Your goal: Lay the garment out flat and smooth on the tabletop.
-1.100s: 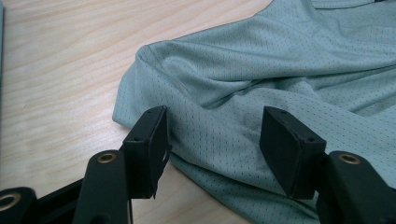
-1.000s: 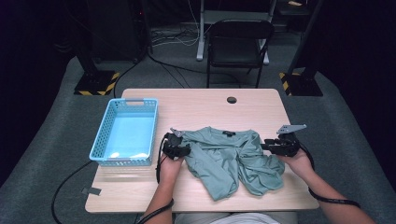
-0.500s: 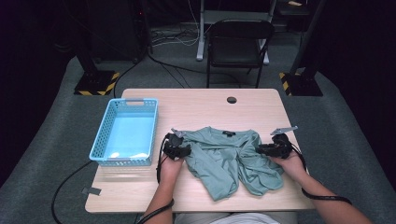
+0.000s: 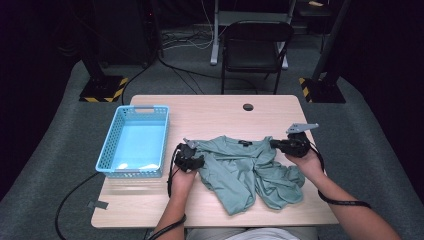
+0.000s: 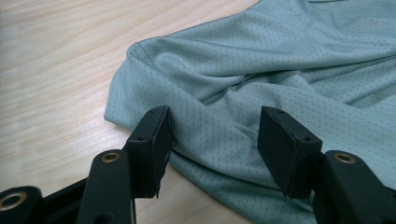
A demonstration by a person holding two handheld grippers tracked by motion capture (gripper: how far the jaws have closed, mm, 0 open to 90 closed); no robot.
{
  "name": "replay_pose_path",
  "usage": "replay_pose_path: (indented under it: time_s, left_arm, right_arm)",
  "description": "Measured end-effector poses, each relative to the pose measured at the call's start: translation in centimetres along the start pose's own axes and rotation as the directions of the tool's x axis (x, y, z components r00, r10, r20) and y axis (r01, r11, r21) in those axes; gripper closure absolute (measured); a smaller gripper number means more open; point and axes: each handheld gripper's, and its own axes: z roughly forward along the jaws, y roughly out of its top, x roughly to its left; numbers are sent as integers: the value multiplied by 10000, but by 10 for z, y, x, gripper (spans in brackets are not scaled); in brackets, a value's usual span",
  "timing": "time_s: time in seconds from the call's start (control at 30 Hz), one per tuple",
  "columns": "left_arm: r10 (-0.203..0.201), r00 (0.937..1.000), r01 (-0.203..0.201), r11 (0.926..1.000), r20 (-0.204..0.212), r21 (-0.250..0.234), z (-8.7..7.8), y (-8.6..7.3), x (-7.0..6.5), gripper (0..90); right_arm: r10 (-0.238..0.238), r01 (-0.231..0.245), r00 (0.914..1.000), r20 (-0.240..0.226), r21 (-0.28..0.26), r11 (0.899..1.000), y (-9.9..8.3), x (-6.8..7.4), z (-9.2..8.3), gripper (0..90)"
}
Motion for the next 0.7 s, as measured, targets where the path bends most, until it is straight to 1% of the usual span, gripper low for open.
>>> replay_pose_path:
  time_s: [0.1,0.2,0.27,0.3,0.33,0.37,0.4,0.47,0.53,0.57,0.6,0.7]
  left_arm:
    - [-8,10000,8,10000,-30,-49,-4,-2,1,434]
    - [-76,9999,75,9999,-73,-80,-7,-5,3,434]
    - [-107,9999,106,9999,-119,-85,-10,-7,4,434]
    - [-100,9999,99,9999,-138,-78,-11,-9,5,434]
    - [-146,9998,144,9999,-153,-89,-12,-10,5,434]
    - [-200,9996,198,9997,-187,-112,-14,-11,6,434]
    - [-208,9996,206,9997,-211,-111,-15,-12,7,434]
    - [-281,9993,278,9995,-258,-130,-18,-14,8,434]
    - [-309,9991,305,9995,-303,-124,-19,-16,9,434]
    - [-320,9989,317,9994,-335,-98,-20,-17,9,434]
    - [-312,9989,309,9995,-364,-84,-20,-17,9,434]
    - [-351,9985,350,9994,-417,-23,-20,-19,9,434]
  right_arm:
    - [-436,428,9989,-198,-355,9985,24,14,5,868]
    - [-782,740,9944,-716,-586,9955,44,33,14,867]
    - [-1026,956,9865,-1274,-596,9936,53,48,23,859]
    - [-1264,1182,9809,-1477,-628,9910,55,56,26,845]
    - [-1487,1396,9765,-1562,-677,9879,57,63,29,812]
    - [-1639,1539,9729,-1633,-722,9854,59,69,30,759]
    - [-1700,1597,9716,-1648,-740,9844,59,72,31,729]
    - [-1758,1660,9703,-1660,-714,9835,56,73,30,703]
    - [-1745,1682,9732,-1497,-541,9843,51,67,28,691]
    - [-1635,1585,9756,-1465,-453,9863,48,62,27,687]
    - [-1405,1370,9805,-1377,-343,9900,42,55,26,678]
    - [-818,836,9882,-1295,83,9965,24,36,26,665]
